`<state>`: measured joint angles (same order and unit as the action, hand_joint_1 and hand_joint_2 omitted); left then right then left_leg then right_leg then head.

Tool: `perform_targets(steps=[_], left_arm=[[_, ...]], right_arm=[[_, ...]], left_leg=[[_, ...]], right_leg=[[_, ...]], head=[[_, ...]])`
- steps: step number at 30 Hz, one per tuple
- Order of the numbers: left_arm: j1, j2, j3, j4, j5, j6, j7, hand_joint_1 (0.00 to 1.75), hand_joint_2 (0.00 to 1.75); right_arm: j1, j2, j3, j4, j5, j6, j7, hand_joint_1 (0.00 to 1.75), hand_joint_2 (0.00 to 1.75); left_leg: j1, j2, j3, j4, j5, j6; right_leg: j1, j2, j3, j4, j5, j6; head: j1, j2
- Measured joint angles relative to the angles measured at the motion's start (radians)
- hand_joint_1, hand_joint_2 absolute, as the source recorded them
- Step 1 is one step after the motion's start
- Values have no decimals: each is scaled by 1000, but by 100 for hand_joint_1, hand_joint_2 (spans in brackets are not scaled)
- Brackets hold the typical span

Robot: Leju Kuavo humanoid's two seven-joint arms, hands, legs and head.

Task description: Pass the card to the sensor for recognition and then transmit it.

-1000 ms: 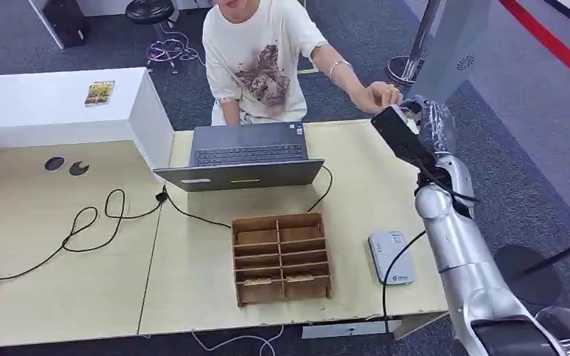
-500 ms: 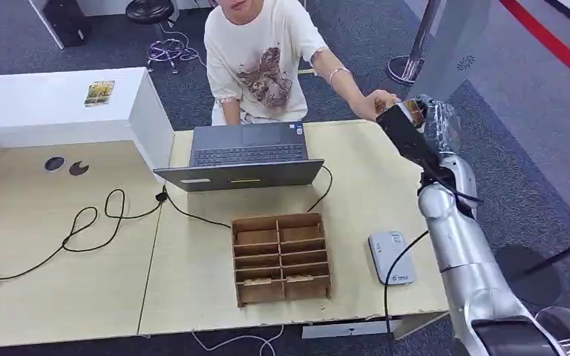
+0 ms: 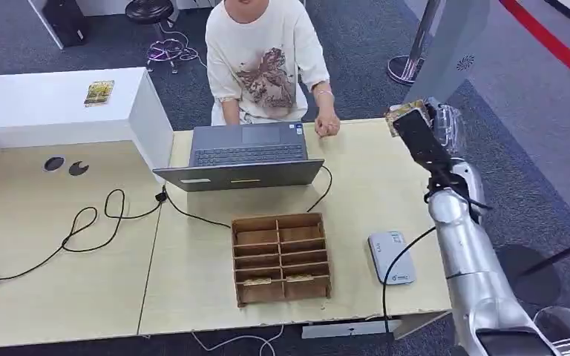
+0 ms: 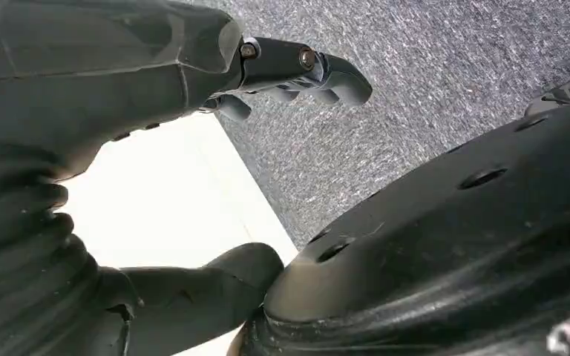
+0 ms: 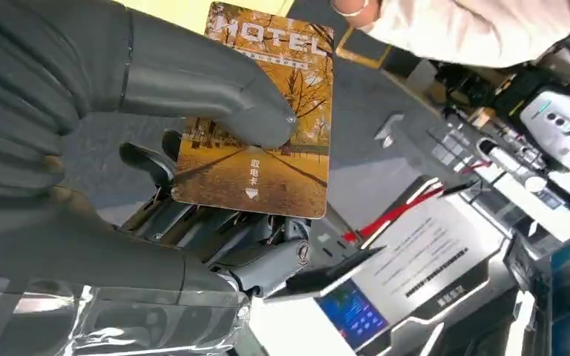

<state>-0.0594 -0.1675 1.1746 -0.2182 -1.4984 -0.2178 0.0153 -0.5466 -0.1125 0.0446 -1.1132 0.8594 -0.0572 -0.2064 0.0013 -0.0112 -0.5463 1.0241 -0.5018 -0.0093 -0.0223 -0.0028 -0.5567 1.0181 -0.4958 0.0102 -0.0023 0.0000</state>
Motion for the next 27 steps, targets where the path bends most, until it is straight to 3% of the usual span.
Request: perform_targets(steps=[7,16,21,27], left_arm=[[3,2,0,0,19,3,-6,0,175],[6,3,3,0,38,6,-9,0,175],[8,3,7,0,42,6,-12,0,175],[9,3,8,0,44,6,-14,0,175]], right_arm=[[25,-71,-29,-2,-256,164,-90,175,175],[103,-285,-29,-18,-664,351,-75,175,175],[194,-424,-32,-65,-813,403,-71,175,175],[329,-532,-73,-144,-887,417,-73,175,175]], left_leg=[[0,0,0,0,0,0],[-1,-1,-2,1,0,1],[-1,-3,-3,1,-1,1],[-1,-2,-4,1,-1,1]], right_leg=[[0,0,0,-1,0,0],[0,-2,-1,-1,0,0],[0,-3,-2,-1,0,0],[0,-3,-2,-1,0,0]], head=[[0,0],[0,0],[0,0],[0,0]])
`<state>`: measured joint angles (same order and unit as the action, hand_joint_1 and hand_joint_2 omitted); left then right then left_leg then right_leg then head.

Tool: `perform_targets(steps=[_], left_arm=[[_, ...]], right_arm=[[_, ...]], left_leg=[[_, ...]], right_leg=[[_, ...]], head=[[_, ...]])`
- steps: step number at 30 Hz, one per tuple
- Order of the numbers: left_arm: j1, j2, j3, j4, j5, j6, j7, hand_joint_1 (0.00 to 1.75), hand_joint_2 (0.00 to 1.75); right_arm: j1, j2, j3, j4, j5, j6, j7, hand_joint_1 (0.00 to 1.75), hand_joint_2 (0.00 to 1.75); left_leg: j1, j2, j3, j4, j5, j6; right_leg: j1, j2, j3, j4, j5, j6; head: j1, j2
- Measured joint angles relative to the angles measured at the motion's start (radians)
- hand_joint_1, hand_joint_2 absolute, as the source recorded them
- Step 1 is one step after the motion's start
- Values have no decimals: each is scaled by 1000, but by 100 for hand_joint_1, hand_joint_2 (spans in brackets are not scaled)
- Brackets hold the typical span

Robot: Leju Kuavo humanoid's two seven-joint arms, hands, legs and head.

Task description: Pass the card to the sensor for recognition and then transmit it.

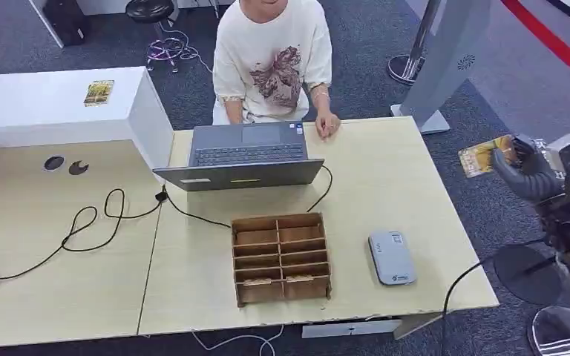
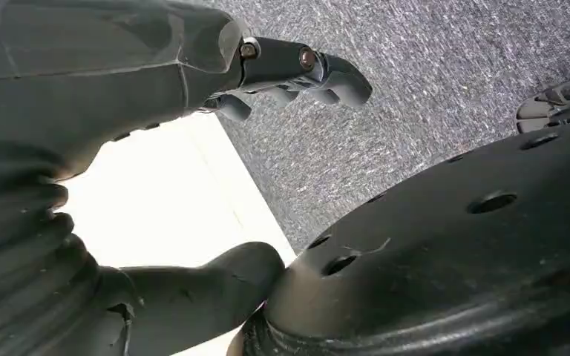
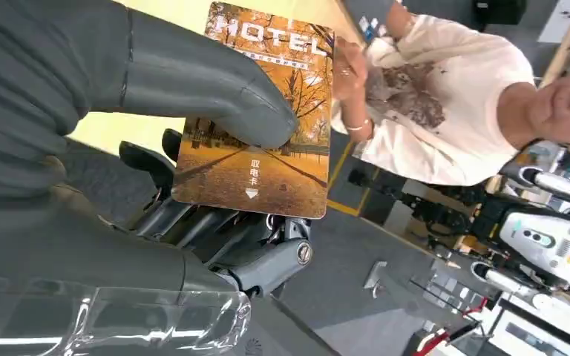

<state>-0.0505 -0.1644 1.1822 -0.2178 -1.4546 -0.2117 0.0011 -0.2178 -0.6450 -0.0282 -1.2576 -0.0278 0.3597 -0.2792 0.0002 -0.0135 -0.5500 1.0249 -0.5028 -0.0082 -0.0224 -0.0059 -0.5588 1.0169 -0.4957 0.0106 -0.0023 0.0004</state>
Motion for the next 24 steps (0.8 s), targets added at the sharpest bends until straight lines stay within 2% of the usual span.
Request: perform_targets(steps=[7,11,17,24], left_arm=[[1,0,0,0,-2,0,0,0,175],[0,0,0,0,-3,0,0,0,175],[0,0,0,0,-8,0,0,0,175],[-1,0,0,0,-14,-2,0,0,175]], right_arm=[[121,-34,-25,-61,-5,-3,-4,175,175],[162,-34,-25,-66,7,-14,29,175,175],[180,-34,-7,-59,19,-17,65,175,175],[185,-28,53,-28,27,-22,88,175,175]], left_leg=[[0,0,0,0,0,0],[0,1,0,0,0,0],[0,1,0,0,0,0],[0,1,0,0,0,0]], right_leg=[[0,0,0,0,0,0],[0,0,0,0,0,0],[0,1,0,0,0,0],[0,1,0,0,0,0]], head=[[0,0],[0,0],[0,0],[0,0]])
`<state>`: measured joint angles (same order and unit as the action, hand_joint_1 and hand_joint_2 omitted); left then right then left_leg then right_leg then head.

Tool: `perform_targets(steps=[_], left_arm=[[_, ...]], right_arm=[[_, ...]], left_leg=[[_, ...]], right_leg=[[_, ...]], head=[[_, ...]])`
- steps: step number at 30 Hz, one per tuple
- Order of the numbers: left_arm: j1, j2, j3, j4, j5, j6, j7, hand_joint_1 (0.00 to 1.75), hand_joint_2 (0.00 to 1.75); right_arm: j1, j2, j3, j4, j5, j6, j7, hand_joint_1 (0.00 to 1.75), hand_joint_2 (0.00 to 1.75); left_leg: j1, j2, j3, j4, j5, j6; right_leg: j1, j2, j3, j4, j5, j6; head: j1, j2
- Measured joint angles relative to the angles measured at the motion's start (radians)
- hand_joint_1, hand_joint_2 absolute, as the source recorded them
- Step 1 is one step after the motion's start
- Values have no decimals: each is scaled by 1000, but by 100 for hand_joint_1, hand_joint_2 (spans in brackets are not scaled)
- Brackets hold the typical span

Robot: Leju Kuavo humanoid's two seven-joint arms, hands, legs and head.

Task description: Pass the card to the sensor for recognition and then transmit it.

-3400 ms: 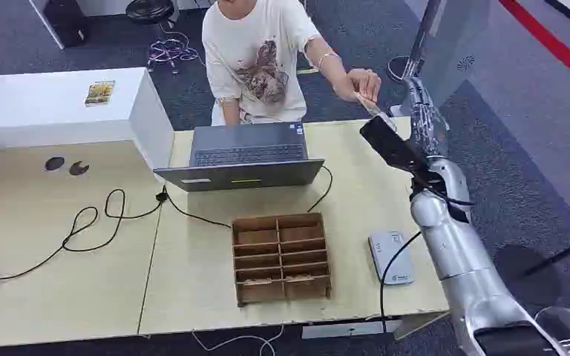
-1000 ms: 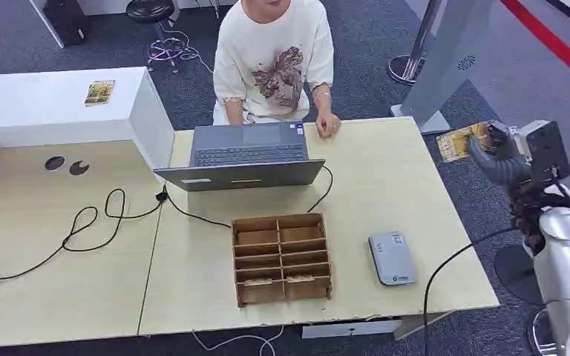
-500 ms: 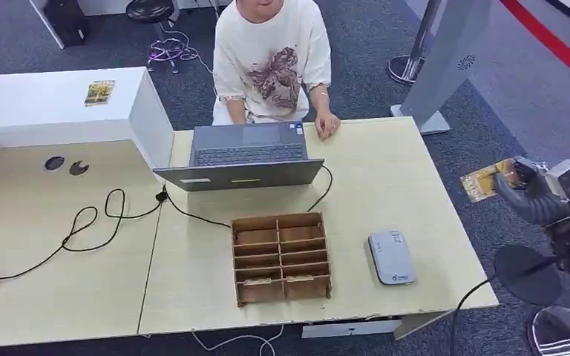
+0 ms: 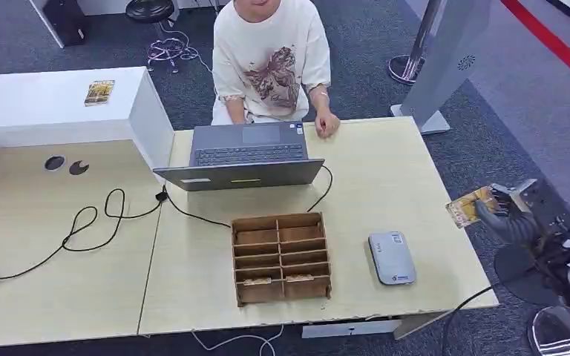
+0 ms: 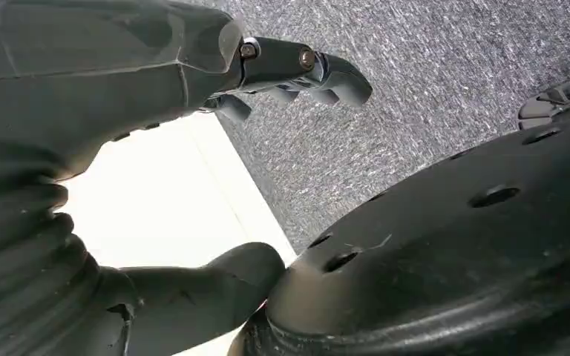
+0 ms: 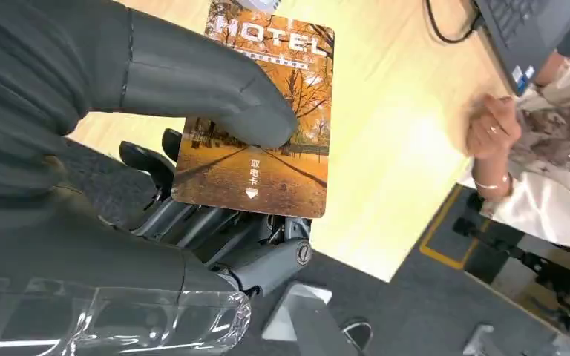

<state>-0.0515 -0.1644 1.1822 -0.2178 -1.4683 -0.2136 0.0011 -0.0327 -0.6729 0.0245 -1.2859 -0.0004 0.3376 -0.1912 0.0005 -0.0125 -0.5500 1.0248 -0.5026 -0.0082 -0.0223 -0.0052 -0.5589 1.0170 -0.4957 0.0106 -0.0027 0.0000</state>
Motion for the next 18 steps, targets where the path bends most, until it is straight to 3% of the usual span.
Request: perform_targets(steps=[18], left_arm=[[0,0,0,0,-7,-3,0,0,175]], right_arm=[[0,2,110,37,-83,36,5,175,175]], left_leg=[[0,0,0,0,0,0]], right_leg=[[0,0,0,0,0,0]], head=[[0,0]])
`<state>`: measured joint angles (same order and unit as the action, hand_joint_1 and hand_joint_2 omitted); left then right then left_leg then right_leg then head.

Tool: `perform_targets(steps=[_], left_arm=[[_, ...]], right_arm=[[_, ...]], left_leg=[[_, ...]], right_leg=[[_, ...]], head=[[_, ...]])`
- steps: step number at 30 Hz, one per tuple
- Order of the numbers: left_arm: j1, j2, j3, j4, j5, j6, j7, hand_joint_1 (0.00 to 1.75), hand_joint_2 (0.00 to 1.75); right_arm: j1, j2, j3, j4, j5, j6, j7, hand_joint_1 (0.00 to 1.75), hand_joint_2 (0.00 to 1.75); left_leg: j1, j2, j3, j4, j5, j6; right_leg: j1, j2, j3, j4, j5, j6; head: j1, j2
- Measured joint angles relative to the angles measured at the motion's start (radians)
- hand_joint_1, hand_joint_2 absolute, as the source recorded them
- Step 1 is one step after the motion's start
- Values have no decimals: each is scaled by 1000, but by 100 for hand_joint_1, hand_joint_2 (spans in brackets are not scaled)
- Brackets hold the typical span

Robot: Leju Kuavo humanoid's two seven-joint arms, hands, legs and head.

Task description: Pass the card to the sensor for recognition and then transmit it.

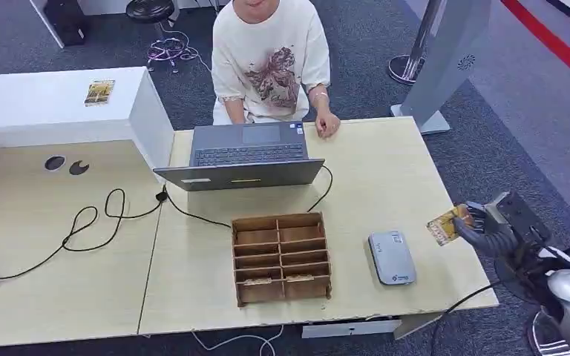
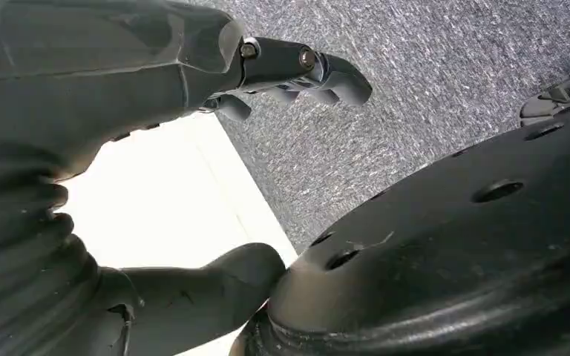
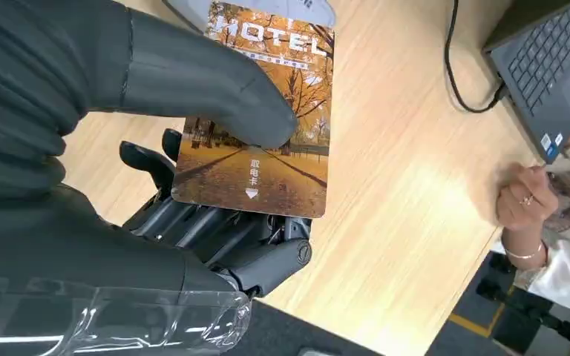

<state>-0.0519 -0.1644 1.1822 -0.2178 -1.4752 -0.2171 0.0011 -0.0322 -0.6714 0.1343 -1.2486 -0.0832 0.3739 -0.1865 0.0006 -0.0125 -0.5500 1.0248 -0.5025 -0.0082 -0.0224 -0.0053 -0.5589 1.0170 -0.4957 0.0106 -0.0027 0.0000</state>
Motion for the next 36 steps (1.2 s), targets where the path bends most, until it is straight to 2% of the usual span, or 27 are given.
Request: perform_targets(steps=[7,11,19,24,36], left_arm=[[0,0,0,0,-2,-1,0,0,175],[-1,0,0,0,-3,-1,0,0,175],[-2,0,0,0,-6,-3,0,0,175],[-2,0,0,0,-6,-4,0,0,175],[-2,0,0,0,-6,-5,0,0,175]], right_arm=[[3,19,45,2,7,-11,0,175,175],[-3,37,81,12,47,-43,7,175,175],[-35,97,144,75,124,-96,3,175,175],[-53,131,166,107,143,-110,0,175,175],[-71,166,186,139,177,-134,8,175,175]], left_leg=[[0,0,0,0,0,0],[0,0,0,0,0,0],[1,0,0,0,0,0],[1,0,0,0,0,0],[1,0,0,0,0,0]], right_leg=[[0,0,0,0,0,0],[0,0,0,0,0,0],[0,0,0,0,0,0],[0,0,0,0,0,0],[0,0,0,0,0,0]], head=[[0,0],[0,0],[0,0],[0,0],[0,0]])
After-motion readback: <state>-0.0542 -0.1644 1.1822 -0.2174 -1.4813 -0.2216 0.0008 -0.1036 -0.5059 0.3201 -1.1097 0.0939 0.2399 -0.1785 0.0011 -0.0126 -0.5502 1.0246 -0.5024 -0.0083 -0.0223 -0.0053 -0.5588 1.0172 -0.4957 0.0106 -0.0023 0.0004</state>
